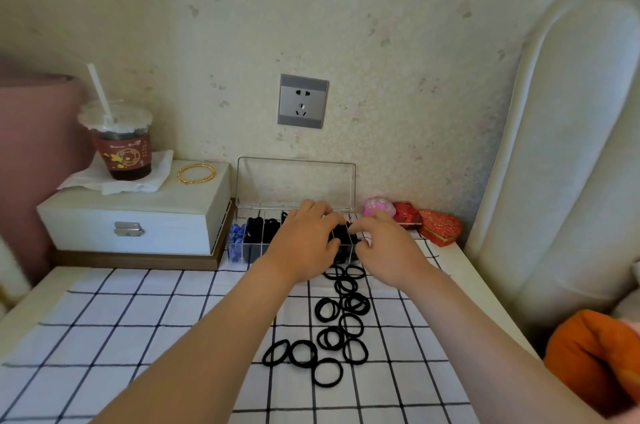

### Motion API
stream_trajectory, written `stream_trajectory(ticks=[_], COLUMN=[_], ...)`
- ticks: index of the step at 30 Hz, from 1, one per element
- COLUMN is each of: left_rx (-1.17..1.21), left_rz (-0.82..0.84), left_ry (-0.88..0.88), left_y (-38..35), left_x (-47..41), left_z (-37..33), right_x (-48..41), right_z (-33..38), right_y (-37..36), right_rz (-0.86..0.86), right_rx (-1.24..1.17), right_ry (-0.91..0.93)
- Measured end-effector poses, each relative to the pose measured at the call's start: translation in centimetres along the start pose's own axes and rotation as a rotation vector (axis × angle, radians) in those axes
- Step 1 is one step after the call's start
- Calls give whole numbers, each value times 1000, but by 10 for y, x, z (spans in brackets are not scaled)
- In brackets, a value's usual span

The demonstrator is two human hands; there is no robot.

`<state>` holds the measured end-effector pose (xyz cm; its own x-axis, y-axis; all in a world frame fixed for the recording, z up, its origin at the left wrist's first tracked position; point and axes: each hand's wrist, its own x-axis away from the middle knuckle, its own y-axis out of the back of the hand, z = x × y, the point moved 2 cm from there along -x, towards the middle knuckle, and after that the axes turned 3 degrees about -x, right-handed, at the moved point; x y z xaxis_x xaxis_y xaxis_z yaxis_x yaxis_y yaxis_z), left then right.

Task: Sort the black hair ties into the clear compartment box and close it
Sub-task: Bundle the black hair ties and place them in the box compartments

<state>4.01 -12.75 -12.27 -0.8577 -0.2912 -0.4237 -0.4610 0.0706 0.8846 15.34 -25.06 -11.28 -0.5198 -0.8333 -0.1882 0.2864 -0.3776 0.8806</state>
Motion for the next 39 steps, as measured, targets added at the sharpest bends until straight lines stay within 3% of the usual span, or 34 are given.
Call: stream_trajectory(ticks=[4, 9, 12, 16, 20, 25, 33, 39], left_rx=[13, 158, 119, 36, 40, 54, 256, 18], left_rz=[7, 311, 487, 597, 617, 679, 678, 681], left_ry=[-18, 138, 214, 295, 304, 311, 275, 194], left_y=[13, 30, 37, 41, 39, 39, 41, 32], left_x=[26, 67, 86, 106, 113, 105, 94, 94], left_z=[-18, -28, -27, -16, -9, -5, -12, -31], right_x=[29, 61, 72, 76, 71, 59, 57, 70], right_z=[14, 30, 37, 38, 38, 34, 35, 48], right_y=[0, -3, -5, -5, -11, -20, -7, -26], right_rz=[142, 295, 365, 369, 389, 427, 395, 561], right_rx=[-22, -49, -30, 75, 279, 292, -96, 59], right_ry=[48, 52, 44, 2, 23, 19, 46, 145])
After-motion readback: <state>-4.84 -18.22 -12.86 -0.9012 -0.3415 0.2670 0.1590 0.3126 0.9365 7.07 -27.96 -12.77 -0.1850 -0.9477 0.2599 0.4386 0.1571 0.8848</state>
